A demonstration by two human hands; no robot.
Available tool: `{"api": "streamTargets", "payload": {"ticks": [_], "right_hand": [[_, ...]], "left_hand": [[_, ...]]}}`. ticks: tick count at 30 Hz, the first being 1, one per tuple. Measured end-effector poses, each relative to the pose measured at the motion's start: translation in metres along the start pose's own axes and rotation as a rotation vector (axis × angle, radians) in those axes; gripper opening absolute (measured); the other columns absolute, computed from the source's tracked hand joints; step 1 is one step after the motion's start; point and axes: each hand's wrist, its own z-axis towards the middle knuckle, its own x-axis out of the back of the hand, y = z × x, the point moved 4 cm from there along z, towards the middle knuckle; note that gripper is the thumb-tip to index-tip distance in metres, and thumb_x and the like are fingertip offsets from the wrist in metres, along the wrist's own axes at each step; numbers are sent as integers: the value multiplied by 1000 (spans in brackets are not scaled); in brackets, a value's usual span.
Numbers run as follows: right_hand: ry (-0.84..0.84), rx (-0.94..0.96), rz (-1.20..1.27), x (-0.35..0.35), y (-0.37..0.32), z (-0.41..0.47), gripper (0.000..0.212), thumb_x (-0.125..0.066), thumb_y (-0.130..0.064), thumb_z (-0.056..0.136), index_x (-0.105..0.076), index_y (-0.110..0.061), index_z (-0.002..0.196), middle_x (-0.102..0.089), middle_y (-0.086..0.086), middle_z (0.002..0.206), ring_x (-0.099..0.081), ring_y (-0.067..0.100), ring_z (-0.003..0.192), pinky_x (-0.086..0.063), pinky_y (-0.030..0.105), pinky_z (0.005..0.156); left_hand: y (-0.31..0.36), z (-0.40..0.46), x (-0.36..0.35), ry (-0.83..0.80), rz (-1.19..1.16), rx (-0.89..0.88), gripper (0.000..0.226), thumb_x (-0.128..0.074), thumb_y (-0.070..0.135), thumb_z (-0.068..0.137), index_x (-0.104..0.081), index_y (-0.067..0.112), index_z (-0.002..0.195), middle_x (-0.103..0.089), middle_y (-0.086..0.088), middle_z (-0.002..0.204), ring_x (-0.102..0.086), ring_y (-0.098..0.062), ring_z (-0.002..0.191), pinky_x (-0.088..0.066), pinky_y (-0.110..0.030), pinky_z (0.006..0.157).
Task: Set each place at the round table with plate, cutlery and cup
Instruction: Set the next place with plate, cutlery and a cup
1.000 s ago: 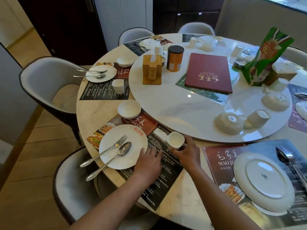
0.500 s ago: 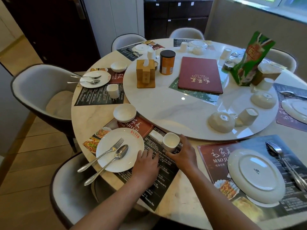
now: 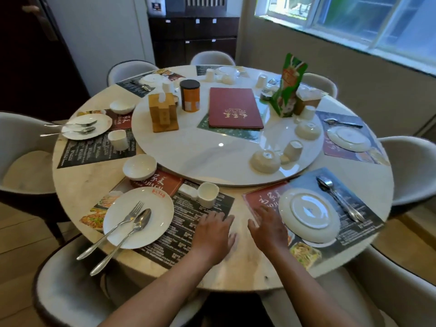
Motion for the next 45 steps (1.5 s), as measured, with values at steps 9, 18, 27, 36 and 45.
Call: {"api": "streamTargets", "payload": {"ticks": [9, 18, 27, 36, 45], "right_hand": [[71, -100, 38, 45, 75, 50, 44, -66, -39, 90, -62, -28, 133, -56, -1, 143, -49, 21, 131, -45, 38, 102], [-29, 66, -128, 60, 109, 141, 53, -59, -38, 95, -47, -27, 145, -41, -3, 155, -34, 21, 144, -40, 42, 110], [-216, 141, -310, 41, 111, 184, 51, -48, -25, 98, -35, -23, 147, -34, -1, 154, -25, 29, 147, -34, 52, 109], [-198, 100, -269, 36, 110, 180, 52, -48, -24, 98, -34, -24, 149, -32, -3, 156, -25, 28, 147, -34, 51, 111], [-132, 5, -248, 28, 113, 115, 61, -54, -42, 96, -34, -28, 152, -27, -3, 163, -24, 26, 150, -31, 48, 114]], "left_hand": [[65, 82, 14, 63, -16, -67, 46, -56, 47, 94, -52, 25, 134, -59, -5, 128, -53, -26, 118, -44, -41, 99], [95, 212, -8, -35, 174, 21, 85, -70, 51, 85, -25, 24, 151, -32, -13, 153, -29, -33, 141, -35, -46, 112], [82, 266, -47, -147, 330, -39, 116, -78, 52, 78, 0, 24, 158, -4, -14, 165, -6, -35, 152, -16, -49, 121], [80, 243, -46, 134, 420, -172, 48, -68, 15, 79, -63, 14, 127, -63, -20, 106, -62, -41, 95, -54, -46, 78], [80, 207, -4, 204, 329, -132, 45, -52, 22, 86, -62, 18, 130, -65, -11, 97, -62, -30, 74, -46, -32, 48]]}}
